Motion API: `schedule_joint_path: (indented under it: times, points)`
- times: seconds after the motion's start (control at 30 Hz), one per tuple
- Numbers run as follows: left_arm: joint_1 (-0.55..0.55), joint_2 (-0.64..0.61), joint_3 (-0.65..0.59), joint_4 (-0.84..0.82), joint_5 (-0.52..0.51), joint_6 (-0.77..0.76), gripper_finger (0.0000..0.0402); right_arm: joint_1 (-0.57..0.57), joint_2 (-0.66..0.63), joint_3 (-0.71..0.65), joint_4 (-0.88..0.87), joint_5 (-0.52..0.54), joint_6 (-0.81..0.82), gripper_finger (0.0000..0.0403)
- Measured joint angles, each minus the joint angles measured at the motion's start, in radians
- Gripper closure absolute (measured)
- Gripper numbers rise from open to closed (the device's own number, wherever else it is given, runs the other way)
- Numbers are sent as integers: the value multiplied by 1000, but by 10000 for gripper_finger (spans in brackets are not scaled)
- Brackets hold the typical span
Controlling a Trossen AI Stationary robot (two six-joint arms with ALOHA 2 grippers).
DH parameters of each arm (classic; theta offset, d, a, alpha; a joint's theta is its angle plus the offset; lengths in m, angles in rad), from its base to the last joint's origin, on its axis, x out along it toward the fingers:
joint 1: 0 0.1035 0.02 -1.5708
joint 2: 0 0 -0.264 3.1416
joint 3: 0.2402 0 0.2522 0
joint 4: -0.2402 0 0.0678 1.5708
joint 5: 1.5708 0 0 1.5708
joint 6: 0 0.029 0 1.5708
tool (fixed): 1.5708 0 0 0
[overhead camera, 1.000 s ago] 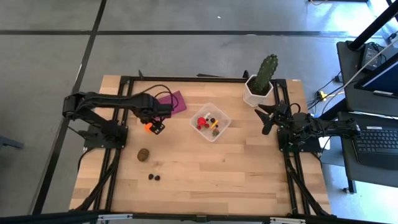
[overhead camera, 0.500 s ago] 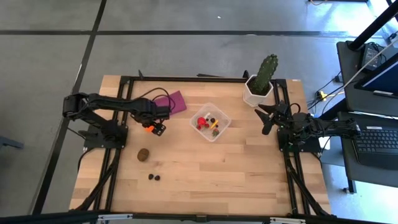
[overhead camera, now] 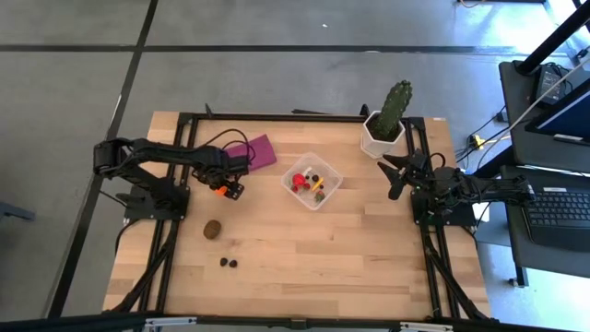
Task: Pick and placing Produce into tupperware
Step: Put the orange pumpkin into the transparent container
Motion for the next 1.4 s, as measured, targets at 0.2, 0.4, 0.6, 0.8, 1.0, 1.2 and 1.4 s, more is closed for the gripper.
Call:
schedule_joint_path:
  times: [0.2, 0.4, 0.6, 0.8, 1.0, 1.2, 1.4]
  points:
    - [3, 0, -34, 76, 3, 0, 80, 0, 0, 0, 0, 0, 0, 234]
    - [3, 0, -41, 89, 2, 0, 82, 0, 0, 0, 0, 0, 0, 234]
    - [3, 0, -41, 87, 2, 1, 108, 0, 0, 0, 0, 0, 3, 234]
    - [3, 0, -41, 87, 2, 3, 146, 0, 0, 0, 0, 0, 3, 234]
    - [3, 0, -41, 86, 3, 3, 156, 0, 0, 0, 0, 0, 3, 234]
    - [21, -5, -40, 96, 258, 82, 149, 0, 0, 0, 0, 0, 3, 234]
    - [28, -5, -40, 366, 807, 123, 148, 0, 0, 0, 0, 0, -1, 234]
